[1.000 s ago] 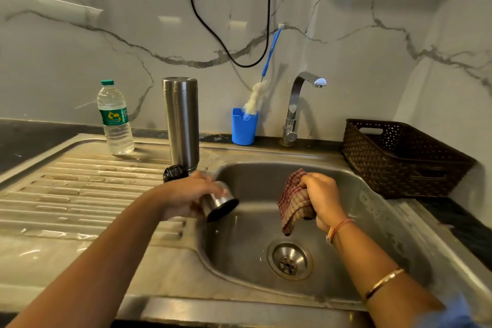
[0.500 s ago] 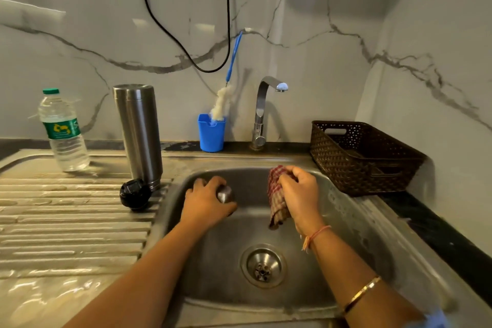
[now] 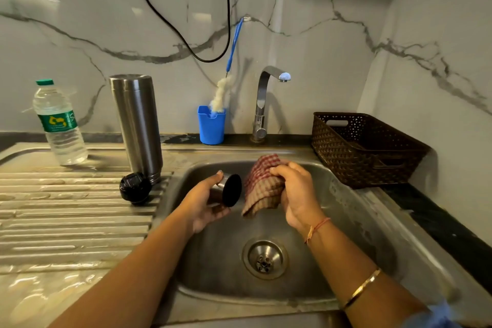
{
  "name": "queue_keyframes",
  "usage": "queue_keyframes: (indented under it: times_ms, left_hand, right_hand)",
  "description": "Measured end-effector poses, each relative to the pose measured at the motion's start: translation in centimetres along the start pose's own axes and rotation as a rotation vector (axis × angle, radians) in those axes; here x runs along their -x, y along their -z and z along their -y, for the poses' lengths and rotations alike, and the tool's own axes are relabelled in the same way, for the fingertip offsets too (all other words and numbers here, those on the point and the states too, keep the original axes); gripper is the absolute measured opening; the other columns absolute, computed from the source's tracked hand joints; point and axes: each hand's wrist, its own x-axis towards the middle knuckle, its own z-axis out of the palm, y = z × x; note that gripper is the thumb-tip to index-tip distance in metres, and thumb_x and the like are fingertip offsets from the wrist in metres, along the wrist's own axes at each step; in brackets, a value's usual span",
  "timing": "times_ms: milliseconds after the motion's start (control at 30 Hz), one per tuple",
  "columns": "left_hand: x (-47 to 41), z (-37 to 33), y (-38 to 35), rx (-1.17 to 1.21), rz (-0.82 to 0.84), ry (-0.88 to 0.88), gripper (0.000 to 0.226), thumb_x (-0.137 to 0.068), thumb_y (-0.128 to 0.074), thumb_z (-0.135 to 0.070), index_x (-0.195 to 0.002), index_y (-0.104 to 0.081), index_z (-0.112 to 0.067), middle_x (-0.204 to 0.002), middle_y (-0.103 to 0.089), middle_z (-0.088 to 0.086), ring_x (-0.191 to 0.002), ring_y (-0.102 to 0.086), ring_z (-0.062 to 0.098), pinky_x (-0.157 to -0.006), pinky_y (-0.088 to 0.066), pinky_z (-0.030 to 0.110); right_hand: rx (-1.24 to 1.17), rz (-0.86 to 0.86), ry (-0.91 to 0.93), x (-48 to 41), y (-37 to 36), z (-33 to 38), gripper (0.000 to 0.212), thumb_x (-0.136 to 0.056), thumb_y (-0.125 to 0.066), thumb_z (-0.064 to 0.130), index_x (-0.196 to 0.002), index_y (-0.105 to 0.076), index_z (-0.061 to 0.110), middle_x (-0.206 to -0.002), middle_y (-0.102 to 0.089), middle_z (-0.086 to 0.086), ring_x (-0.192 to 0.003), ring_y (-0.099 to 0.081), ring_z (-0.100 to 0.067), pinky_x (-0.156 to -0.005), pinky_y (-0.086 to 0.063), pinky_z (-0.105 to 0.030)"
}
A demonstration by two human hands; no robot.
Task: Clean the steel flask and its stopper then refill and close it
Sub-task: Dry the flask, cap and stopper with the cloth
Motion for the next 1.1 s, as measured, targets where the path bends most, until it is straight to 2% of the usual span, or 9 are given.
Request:
queue_keyframes:
  times_ms: [100,200,367,500,567,667,733,867,1100]
  left_hand:
    - [0.4,0.6,-1.1,0.123,0.112,0.093,0.054,-0.085,-0.061,-0.047,-0.120,-0.056,-0.006,-0.117,-0.061,0.021,-0.098,-0.063,0.035,-0.070,-0.055,0.045]
    - [1.0,0.8,-1.8,0.227,0.225,0.154,0.056,-0.087,-0.054,-0.052,-0.114,-0.061,-0.003,-0.105,-0.067,0.025,-0.095,-0.063,0.037,-0.086,-0.049,0.052]
    - [0.9,1.5,-2.5,0.116,0.140,0.024,0.054,-0.087,-0.058,-0.049,-0.125,-0.054,-0.011,-0.107,-0.068,0.021,-0.089,-0.070,0.033,-0.064,-0.056,0.044]
    - [0.3,2.0,-2.7,0.048,0.040,-0.078,0.062,-0.085,-0.057,-0.056,-0.133,-0.045,-0.019,-0.116,-0.064,0.017,-0.100,-0.065,0.033,-0.069,-0.056,0.044]
    - [0.1,1.7,-2.4,0.126,-0.025,-0.098,0.057,-0.088,-0.053,-0.054,-0.132,-0.042,-0.020,-0.119,-0.060,0.018,-0.103,-0.062,0.035,-0.072,-0.055,0.048]
    - [-0.3,1.2,-2.1,0.247,-0.064,-0.098,0.062,-0.091,-0.050,-0.054,-0.137,-0.042,-0.014,-0.118,-0.062,0.018,-0.103,-0.063,0.034,-0.072,-0.055,0.047]
    - [-0.4,1.3,-2.2,0.232,-0.090,-0.135,0.060,-0.092,-0.049,-0.052,-0.137,-0.041,-0.012,-0.118,-0.061,0.018,-0.103,-0.062,0.032,-0.074,-0.055,0.046]
    - [-0.2,1.4,-2.3,0.173,-0.113,-0.223,0.051,-0.096,-0.048,-0.042,-0.136,-0.035,-0.016,-0.120,-0.057,0.015,-0.105,-0.059,0.030,-0.080,-0.051,0.047]
    - [-0.5,1.2,-1.7,0.125,-0.204,-0.215,0.052,-0.092,-0.048,-0.053,-0.134,-0.041,-0.022,-0.124,-0.058,0.010,-0.107,-0.058,0.027,-0.085,-0.047,0.044]
  right_hand:
    - [-0.074,0.140,-0.096,0.6,-1.1,-1.0,0.018,-0.087,-0.053,-0.003,-0.099,-0.062,0.008,-0.085,-0.067,-0.008,-0.077,-0.063,-0.018,-0.071,-0.053,-0.031]
    - [-0.023,0.228,-0.115,0.7,-1.7,-2.0,0.026,-0.089,-0.055,0.001,-0.112,-0.055,0.013,-0.099,-0.065,-0.007,-0.089,-0.062,-0.018,-0.073,-0.053,-0.028]
    - [0.807,0.159,0.259,0.6,-1.9,-2.3,0.032,-0.091,-0.047,0.015,-0.123,-0.046,0.018,-0.121,-0.051,-0.009,-0.110,-0.054,-0.025,-0.090,-0.047,-0.036]
    - [1.149,0.173,0.306,1.1,-1.6,-2.6,0.056,-0.096,-0.041,0.031,-0.147,-0.017,0.030,-0.155,-0.003,-0.006,-0.133,-0.033,-0.033,-0.103,-0.041,-0.044]
    - [0.918,0.170,0.010,0.6,-1.3,-2.5,0.066,-0.095,-0.046,0.039,-0.149,-0.009,0.034,-0.157,0.003,-0.004,-0.135,-0.031,-0.034,-0.102,-0.043,-0.045]
    - [0.240,0.351,-0.588,0.4,-1.2,-2.0,0.056,-0.093,-0.050,0.044,-0.140,-0.036,0.018,-0.131,-0.050,-0.018,-0.099,-0.061,-0.030,-0.075,-0.057,-0.040]
    - [0.037,0.386,-0.670,0.5,-1.0,-1.8,0.042,-0.093,-0.051,0.036,-0.124,-0.052,0.009,-0.100,-0.064,-0.014,-0.077,-0.063,-0.023,-0.060,-0.055,-0.030]
    - [0.162,0.218,-0.381,-0.3,-0.7,-1.7,0.021,-0.088,-0.060,0.015,-0.108,-0.059,0.010,-0.093,-0.066,-0.009,-0.082,-0.061,-0.018,-0.065,-0.051,-0.029]
    - [1.179,-0.023,0.399,-0.5,0.7,-1.3,0.032,-0.080,-0.062,0.019,-0.112,-0.057,0.018,-0.116,-0.050,-0.002,-0.107,-0.049,-0.023,-0.093,-0.045,-0.041]
